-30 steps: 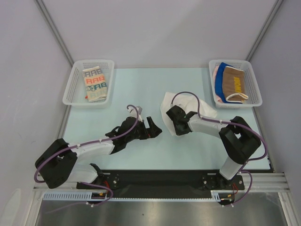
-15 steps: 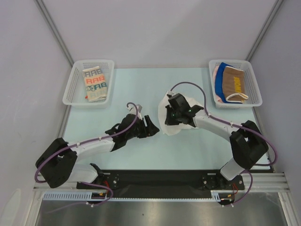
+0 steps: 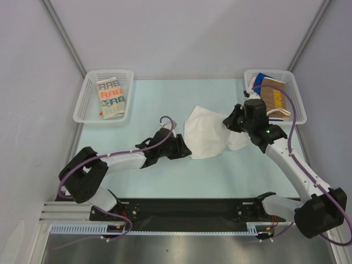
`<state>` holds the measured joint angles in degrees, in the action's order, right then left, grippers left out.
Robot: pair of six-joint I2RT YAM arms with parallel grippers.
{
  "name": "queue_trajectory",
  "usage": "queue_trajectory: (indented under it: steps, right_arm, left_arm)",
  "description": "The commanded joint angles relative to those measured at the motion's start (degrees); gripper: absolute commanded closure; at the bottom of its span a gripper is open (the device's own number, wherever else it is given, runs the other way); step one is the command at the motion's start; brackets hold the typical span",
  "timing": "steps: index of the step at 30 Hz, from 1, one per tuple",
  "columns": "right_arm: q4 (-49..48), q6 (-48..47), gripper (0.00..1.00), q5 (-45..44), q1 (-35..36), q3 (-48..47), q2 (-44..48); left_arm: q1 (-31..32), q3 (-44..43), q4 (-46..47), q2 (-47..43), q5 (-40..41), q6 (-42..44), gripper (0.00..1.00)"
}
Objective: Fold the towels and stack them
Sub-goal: Flatten out the crumpled towel
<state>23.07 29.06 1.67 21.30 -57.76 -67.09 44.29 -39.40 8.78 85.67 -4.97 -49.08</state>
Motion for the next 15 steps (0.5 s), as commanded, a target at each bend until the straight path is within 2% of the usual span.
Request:
queue_trajectory:
  steps: [1, 6, 11, 15]
  right_arm:
    - [4.6, -2.5, 1.0, 0.4, -1.6, -1.0, 2.6]
    - [5.8, -3.4, 1.0, 0.3, -2.5, -0.5, 4.2]
    - [5.7, -3.7, 1.0, 0.2, -2.7, 0.5, 4.6]
    - [5.2, -4.0, 1.0, 0.5, -2.8, 0.8, 4.4]
  left_arm:
    - [1.9, -5.1, 0.0, 3.5, -0.7, -1.0, 0.51]
    - [3.9, -8.6, -4.2, 7.1, 2.2, -3.8, 0.55]
    - [4.7, -8.1, -8.3, 6.7, 7.8, -6.4, 0.55]
    - [5.1, -7.8, -9.6, 6.9, 8.8, -7.6, 0.53]
